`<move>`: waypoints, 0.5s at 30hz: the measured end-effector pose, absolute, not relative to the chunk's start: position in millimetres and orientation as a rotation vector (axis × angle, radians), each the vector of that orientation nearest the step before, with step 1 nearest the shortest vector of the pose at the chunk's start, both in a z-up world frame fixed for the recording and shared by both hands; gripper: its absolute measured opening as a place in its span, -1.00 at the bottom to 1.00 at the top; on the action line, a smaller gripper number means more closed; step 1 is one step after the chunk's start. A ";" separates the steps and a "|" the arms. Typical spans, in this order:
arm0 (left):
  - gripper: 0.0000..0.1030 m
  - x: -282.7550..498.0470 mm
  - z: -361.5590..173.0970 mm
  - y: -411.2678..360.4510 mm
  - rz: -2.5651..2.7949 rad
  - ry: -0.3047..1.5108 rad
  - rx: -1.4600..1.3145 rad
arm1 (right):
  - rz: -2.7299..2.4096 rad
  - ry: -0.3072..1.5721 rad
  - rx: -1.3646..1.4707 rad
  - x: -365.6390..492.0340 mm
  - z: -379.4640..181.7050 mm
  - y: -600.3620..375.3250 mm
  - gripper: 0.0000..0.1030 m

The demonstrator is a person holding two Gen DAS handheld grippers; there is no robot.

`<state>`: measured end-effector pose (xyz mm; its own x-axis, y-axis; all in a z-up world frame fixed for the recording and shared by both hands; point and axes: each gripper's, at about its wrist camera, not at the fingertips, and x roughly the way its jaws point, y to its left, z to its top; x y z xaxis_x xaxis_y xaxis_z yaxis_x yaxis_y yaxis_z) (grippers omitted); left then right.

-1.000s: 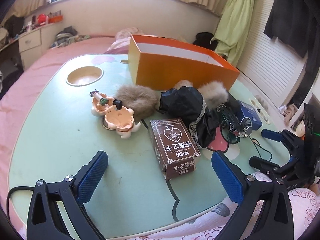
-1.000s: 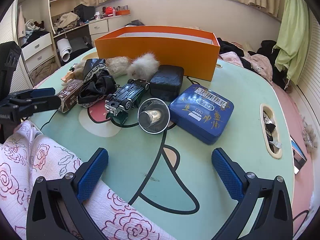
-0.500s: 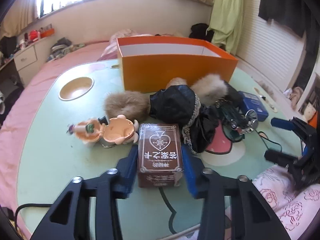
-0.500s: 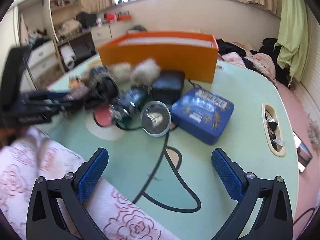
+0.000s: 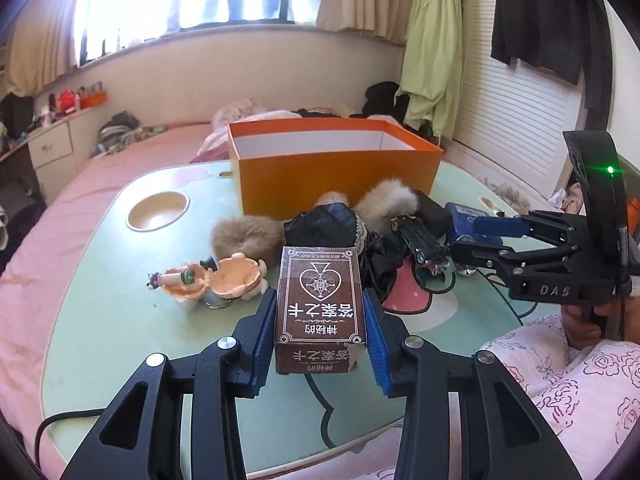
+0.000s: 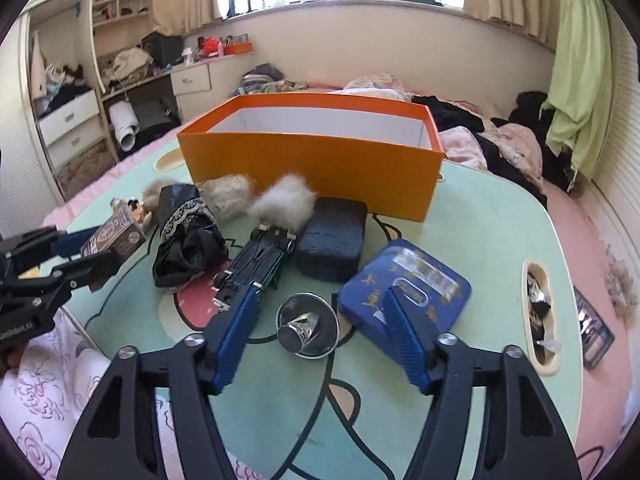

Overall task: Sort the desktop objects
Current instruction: 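Grasp brown card box with left tool while right tool grasps silver metal cup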

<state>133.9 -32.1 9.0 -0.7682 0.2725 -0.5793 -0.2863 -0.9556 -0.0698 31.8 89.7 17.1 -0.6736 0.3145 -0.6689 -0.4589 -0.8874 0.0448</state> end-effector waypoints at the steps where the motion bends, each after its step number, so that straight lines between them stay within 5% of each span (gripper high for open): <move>1: -0.23 133.5 8.8 -32.3 2.703 0.034 -0.880 | 2.524 0.261 -0.964 30.0 16.9 85.3 0.04; 5: -0.23 133.9 8.8 -32.1 2.704 0.035 -0.882 | 2.513 0.169 -1.048 21.5 6.3 70.7 -0.04; 9: -0.23 134.7 8.4 -32.9 2.705 0.030 -0.876 | 2.537 0.195 -1.067 21.3 3.4 69.1 -0.39; 15: -0.23 137.4 10.1 -34.6 2.716 0.012 -0.843 | 2.556 0.248 -0.997 34.6 6.7 72.6 -0.39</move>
